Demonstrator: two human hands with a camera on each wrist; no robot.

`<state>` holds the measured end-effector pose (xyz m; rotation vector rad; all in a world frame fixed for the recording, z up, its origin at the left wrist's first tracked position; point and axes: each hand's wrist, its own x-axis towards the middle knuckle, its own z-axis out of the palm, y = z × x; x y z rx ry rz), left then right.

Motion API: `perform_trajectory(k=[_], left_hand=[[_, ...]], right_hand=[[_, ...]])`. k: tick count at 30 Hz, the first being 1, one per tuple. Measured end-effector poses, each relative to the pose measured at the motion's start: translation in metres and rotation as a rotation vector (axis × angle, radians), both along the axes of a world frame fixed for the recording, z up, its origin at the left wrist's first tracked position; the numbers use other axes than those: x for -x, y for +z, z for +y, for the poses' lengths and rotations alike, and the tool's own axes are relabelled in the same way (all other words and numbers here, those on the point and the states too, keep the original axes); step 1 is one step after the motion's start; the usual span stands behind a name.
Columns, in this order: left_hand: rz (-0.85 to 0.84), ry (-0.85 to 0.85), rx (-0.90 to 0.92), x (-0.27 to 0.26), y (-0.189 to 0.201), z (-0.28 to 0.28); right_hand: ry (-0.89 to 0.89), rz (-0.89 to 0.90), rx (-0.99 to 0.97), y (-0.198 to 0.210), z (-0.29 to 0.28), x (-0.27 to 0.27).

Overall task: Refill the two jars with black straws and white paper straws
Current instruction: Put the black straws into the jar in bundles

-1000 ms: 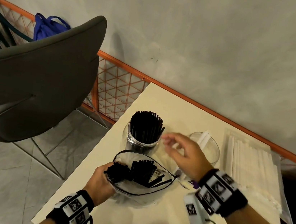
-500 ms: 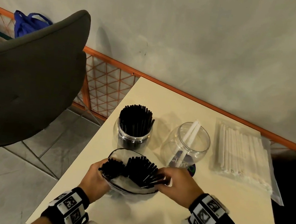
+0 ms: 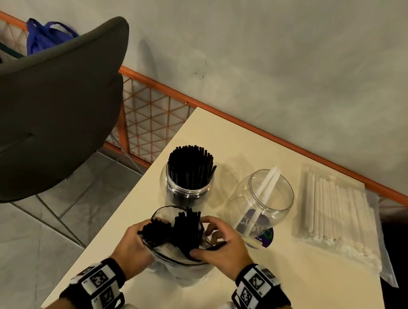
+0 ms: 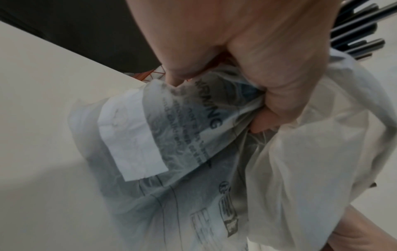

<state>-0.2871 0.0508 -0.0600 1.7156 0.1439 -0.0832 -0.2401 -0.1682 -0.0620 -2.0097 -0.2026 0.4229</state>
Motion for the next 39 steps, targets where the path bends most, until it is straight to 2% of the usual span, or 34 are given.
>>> perform_trajectory(k=[3, 5, 7, 10, 14, 21, 25, 30, 39], left_hand=[[0.007, 0.013, -0.015, 0.001, -0.003, 0.004], [0.008, 0.009, -0.055, 0.002, -0.002, 0.004], [0.025, 0.014, -0.028, 0.001, 0.000, 0.003], [0.043, 0.033, 0.016, 0.001, 0.004, 0.000], [-0.011, -0.009, -0.111, 0.000, 0.006, -0.003], [0.029, 0.014, -0.047, 0.001, 0.007, -0.004], [0.027, -0.011, -0.085, 0.001, 0.008, -0.002], [0.022, -0.042, -0.161, 0.000, 0.007, -0.002], [0.007, -0.040, -0.110, 0.000, 0.011, -0.003]], right_hand=[[0.054, -0.053, 0.171, 0.004, -0.009, 0.001], [0.077, 0.018, 0.212, 0.010, -0.012, 0.001], [0.069, 0.107, 0.158, 0.016, -0.014, 0.001], [0.013, 0.126, 0.055, 0.020, -0.016, -0.003], [-0.020, 0.150, -0.107, 0.011, -0.008, -0.008], [0.097, 0.138, -0.084, -0.008, 0.018, -0.006], [0.098, 0.064, -0.068, -0.002, 0.028, -0.008], [0.055, 0.139, -0.136, -0.002, 0.038, -0.007], [0.038, 0.110, -0.135, 0.004, 0.038, -0.005]])
